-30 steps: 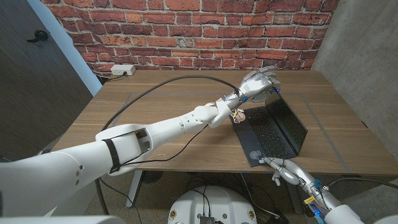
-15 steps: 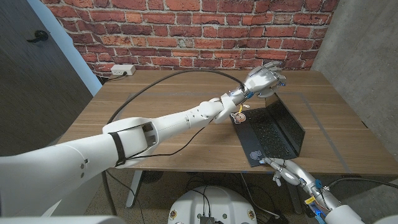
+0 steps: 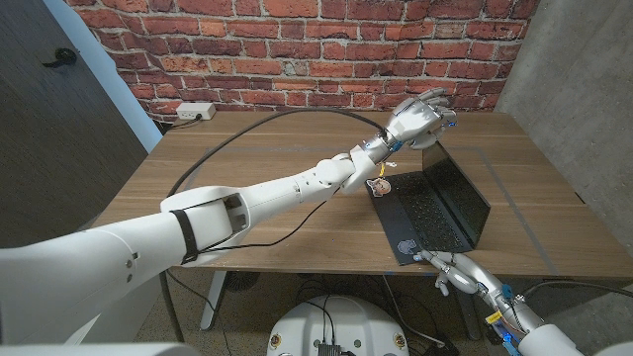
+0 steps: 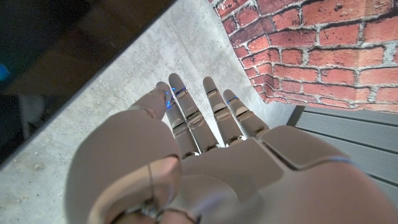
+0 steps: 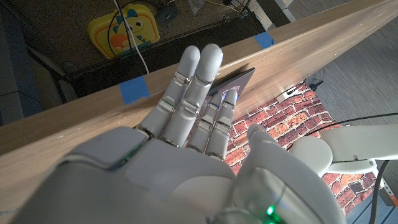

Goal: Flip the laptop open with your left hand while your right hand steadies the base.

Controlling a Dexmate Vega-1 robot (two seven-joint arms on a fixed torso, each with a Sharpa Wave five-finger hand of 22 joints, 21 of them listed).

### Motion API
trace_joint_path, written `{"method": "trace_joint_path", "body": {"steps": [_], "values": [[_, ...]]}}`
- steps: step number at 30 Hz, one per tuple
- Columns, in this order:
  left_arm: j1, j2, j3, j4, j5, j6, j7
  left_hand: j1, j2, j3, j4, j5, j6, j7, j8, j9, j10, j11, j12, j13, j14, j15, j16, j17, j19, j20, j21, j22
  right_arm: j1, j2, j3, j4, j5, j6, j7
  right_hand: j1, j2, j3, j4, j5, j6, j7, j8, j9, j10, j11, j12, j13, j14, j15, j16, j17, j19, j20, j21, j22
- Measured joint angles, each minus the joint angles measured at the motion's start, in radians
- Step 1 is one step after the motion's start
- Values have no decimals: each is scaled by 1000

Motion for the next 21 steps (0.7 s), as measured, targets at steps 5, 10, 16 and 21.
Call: {"method": "trace_joint_path", "body": {"steps": [5, 10, 16, 21], "values": [[36, 34, -30, -64, -10, 1, 29, -14, 4, 9, 10, 0, -12, -2, -12, 0, -18, -2, -7, 0, 0, 0, 6, -1, 4, 4, 0, 0, 5, -1, 1, -1, 0, -5, 8, 0, 0, 0, 0, 0, 0, 0, 0, 0, 7, 4, 0, 0, 0, 0, 7, 0, 0, 0, 4, 0], [75, 72, -59, -121, -15, -2, 38, -37, 13, 19, 19, 0, -10, 0, -12, 0, -24, 3, -9, 2, 18, -3, 15, 0, 10, 5, 0, 0, 11, -3, 1, -1, 5, -10, 16, -2, -2, 3, -3, 0, 0, 0, 0, 0, 11, 4, 0, 3, 0, 0, 7, 0, 4, -4, 8, 0], [99, 94, -76, -145, -24, -21, 39, -62, 14, 29, 37, 0, 57, 24, 1, 0, 19, 5, 1, 8, 87, -9, 38, 6, 24, 5, 0, 0, 19, -6, -3, 1, 9, -14, 20, -4, -4, 4, -4, 0, 0, 0, 0, 0, 11, 4, 0, 1, 0, 0, 7, -2, 5, -5, 13, 0], [128, 117, -95, -162, -32, -41, 40, -66, 18, 32, 34, 0, 105, 29, 18, 1, 68, 6, 31, 20, 176, -23, 76, 25, 51, 10, 10, 0, 24, -10, -6, 1, 14, -21, 25, -4, -4, 4, -4, 0, 0, 0, 0, 0, 11, 4, 0, 1, 0, 0, 7, -2, 5, -4, 18, 0]]}}
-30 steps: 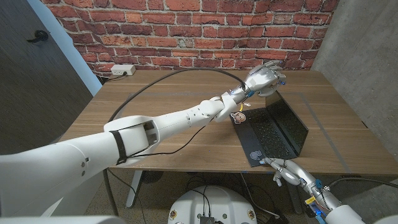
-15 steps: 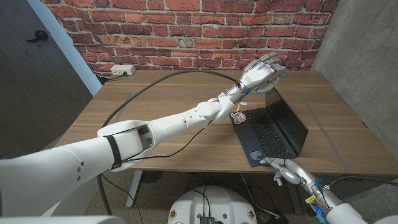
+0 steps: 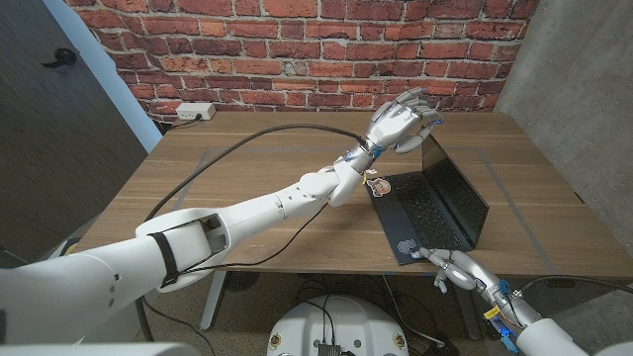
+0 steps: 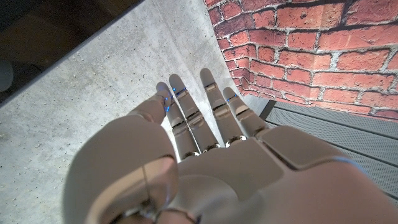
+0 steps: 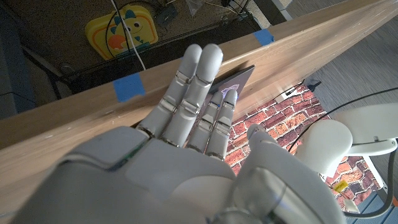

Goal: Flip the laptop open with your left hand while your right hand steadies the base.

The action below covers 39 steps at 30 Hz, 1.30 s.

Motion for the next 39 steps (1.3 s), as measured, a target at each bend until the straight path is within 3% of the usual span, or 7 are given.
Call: {"method": "trace_joint_path", "body": {"steps": [3, 7, 15, 22, 30, 35, 39], "values": [[21, 13, -15, -2, -10, -24, 9, 0, 0, 1, -8, 0, 2, 3, 0, 4, 30, -1, 19, 11, 61, -16, 27, 20, 50, -7, 21, 1, 2, -2, -2, 0, 5, -6, 3, 0, 0, 0, 0, 0, 0, 0, 0, 0, 0, 0, 0, 0, 0, 0, 9, 0, 0, 0, 0, 0], [30, 16, -22, 4, -20, -53, 31, 6, 6, -10, -38, 0, -7, 5, -3, 10, 73, -5, 49, 32, 131, -39, 70, 55, 98, -28, 43, 7, 6, -4, -5, 1, 8, -10, 4, 0, 0, 0, 0, 0, 0, 0, 0, 0, 0, 0, 0, 0, 0, 0, 9, 0, 0, 0, 0, 0], [54, 16, -39, 51, -30, -103, 96, 46, -5, -28, -86, 0, 17, -4, 15, 32, 112, -6, 83, 63, 159, -54, 110, 102, 108, -37, 51, 16, 11, -9, -11, 1, 13, -17, 3, 0, 0, 0, 0, 0, 0, 0, 0, 0, 0, 0, 0, 0, 0, 0, 9, 0, 0, 0, 0, 0], [59, 10, -38, 86, -34, -122, 103, 67, -5, -31, -88, 0, 46, -1, 35, 38, 127, -6, 103, 84, 175, -59, 123, 125, 114, -42, 62, 23, 14, -13, -15, 1, 17, -23, 1, 0, 0, 0, 0, 0, 0, 0, 0, 0, 0, 0, 0, 0, 0, 0, 15, 0, 0, 0, 1, 0], [34, -24, -6, 169, -33, -145, 84, 63, 9, -31, -88, 0, 38, 7, 32, 32, 124, -5, 107, 104, 170, -56, 123, 139, 197, -52, 124, 53, 16, -16, -19, 1, 22, -26, -5, 0, 0, 0, 0, 0, 0, 0, 0, 0, 0, 0, 0, 0, 0, 0, 16, -5, 0, 0, 6, 0], [12, -55, 18, 230, -33, -161, 83, 57, 15, -24, -81, -1, 36, 9, 26, 24, 91, -5, 91, 103, 132, -47, 88, 129, 197, -52, 142, 74, 16, -16, -19, 1, 25, -27, -9, -4, 4, 0, 0, 0, 6, 6, 0, 0, 3, 3, 0, 0, 0, 0, 16, -5, 0, 0, 10, -5], [-6, -82, 41, 280, -37, -177, 86, 46, 21, -9, -66, -1, 9, 17, 4, 16, 39, -2, 53, 78, 80, -34, 27, 100, 158, -50, 153, 85, 15, -16, -20, 1, 27, -26, -13, -4, 4, 2, -2, 0, 6, 6, 0, 0, 5, 1, 0, 0, 0, 0, 17, -5, 0, 0, 10, -5]]}}
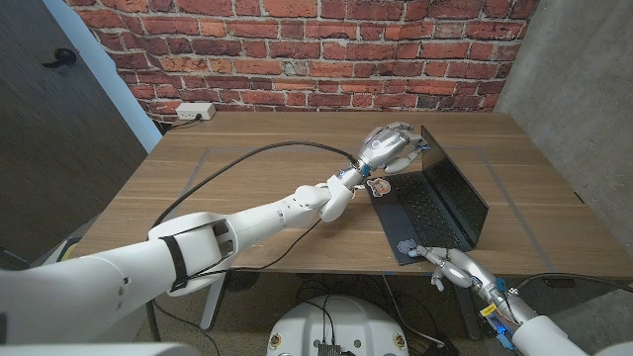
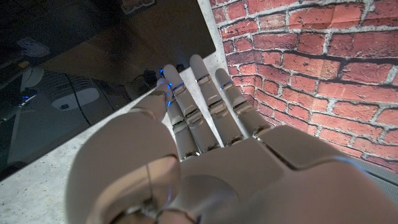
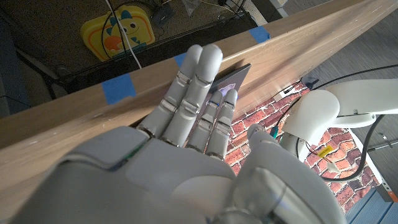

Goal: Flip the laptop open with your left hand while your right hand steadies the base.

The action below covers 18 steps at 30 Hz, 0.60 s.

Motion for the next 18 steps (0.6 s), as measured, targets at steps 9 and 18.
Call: {"method": "trace_joint_path", "body": {"steps": [9, 18], "values": [[-30, -49, 43, 76, -17, -12, 15, -40, -22, 27, 15, 0, -132, -32, -75, -8, -163, 2, -124, -63, -143, 37, -108, -64, -59, 2, 22, -6, 2, 0, -3, 2, 5, 1, -5, 0, 0, 3, -3, 0, 4, -4, 0, 0, 2, -1, 0, 0, 0, 0, 8, 0, 0, 0, 7, 0], [-50, -81, 73, 116, -34, -15, 16, -53, -36, 31, 19, 0, -130, -30, -82, -12, -200, 0, -159, -84, -219, 52, -115, -100, -83, 2, 30, -15, 3, -3, -3, 4, 10, 3, -7, -5, -5, 3, -3, 0, 6, -2, 0, 0, 8, 2, 0, 0, 0, 0, 16, 0, 0, 0, 8, 0]]}}
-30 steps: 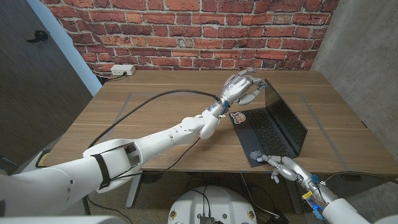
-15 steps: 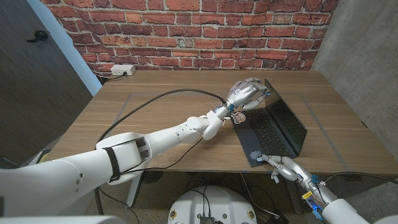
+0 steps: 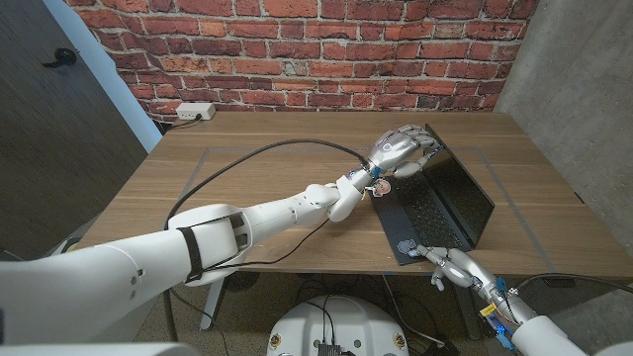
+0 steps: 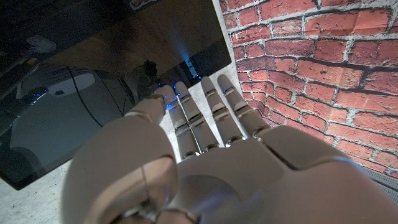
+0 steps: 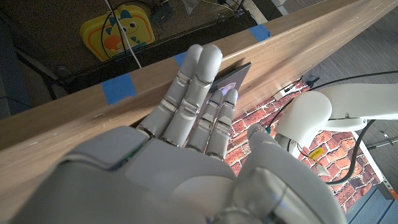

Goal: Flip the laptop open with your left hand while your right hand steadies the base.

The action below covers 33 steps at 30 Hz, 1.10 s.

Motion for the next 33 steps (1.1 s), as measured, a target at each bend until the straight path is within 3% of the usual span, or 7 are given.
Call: {"method": "trace_joint_path", "body": {"steps": [7, 15, 20, 25, 29, 33], "values": [[-15, -30, 24, 43, -10, -5, -8, -10, -10, 7, -4, 0, 9, 1, 0, -1, 8, 0, 0, -10, 9, -2, 5, -25, -15, 4, 0, -8, -2, -1, 4, -1, 4, 0, 0, 0, 0, 0, 0, 0, 0, 0, 0, 0, 0, 0, -1, -2, 0, 0, 4, -3, 0, 0, 0, 0], [-33, -64, 47, 90, -29, -4, -27, -14, -14, 17, -14, 0, 9, 1, -12, -1, 0, 3, -10, -25, -37, 2, 0, -70, -46, 11, -5, -24, -4, -2, 11, -4, 6, -4, 2, -1, -1, 0, 0, 0, 3, -4, 0, 0, 0, 0, -1, -1, 0, 0, 7, -5, 0, 0, 2, 0], [-45, -86, 62, 121, -39, 0, -38, -23, -23, 16, -20, 0, -6, -2, -34, -1, -29, 3, -20, -35, -104, 8, -8, -104, -65, 18, -11, -39, -3, -2, 12, -5, 8, -6, 6, -4, -4, 0, 0, 0, 3, -4, 0, 0, 0, 0, -4, -1, 0, 0, 8, -4, 0, 0, 5, -5], [-52, -100, 72, 134, -51, 6, -42, -38, -16, 19, -16, 0, -87, -11, -86, 0, -111, 7, -33, -49, -181, 13, 1, -126, -97, 36, -23, -56, 0, -3, 14, -5, 13, -7, 12, -4, -4, 0, 0, 0, 3, -4, 0, 0, -1, 0, -4, -1, 0, 0, 15, -2, 0, 0, 11, -5], [-53, -100, 77, 125, -56, 12, -43, -56, -1, 16, -3, 0, -98, -17, -99, 0, -58, 0, 6, -39, -124, 12, 50, -99, -102, 30, -27, -65, 2, -4, 14, -4, 15, -7, 14, -9, 1, 4, 4, 0, 3, -4, 0, 0, -1, -1, -4, -1, 0, 0, 15, -2, -2, -3, 15, -5], [-53, -94, 80, 116, -58, 12, -36, -36, 20, 5, -26, 2, -71, -22, -99, -1, -28, -3, 32, -23, -89, 7, 75, -71, -102, 30, -27, -66, 4, -4, 14, -3, 18, -7, 17, -9, 1, 4, 4, 0, 3, -4, 0, 0, -1, -1, -4, -1, 0, 0, 19, -2, -2, -3, 22, -5]]}}
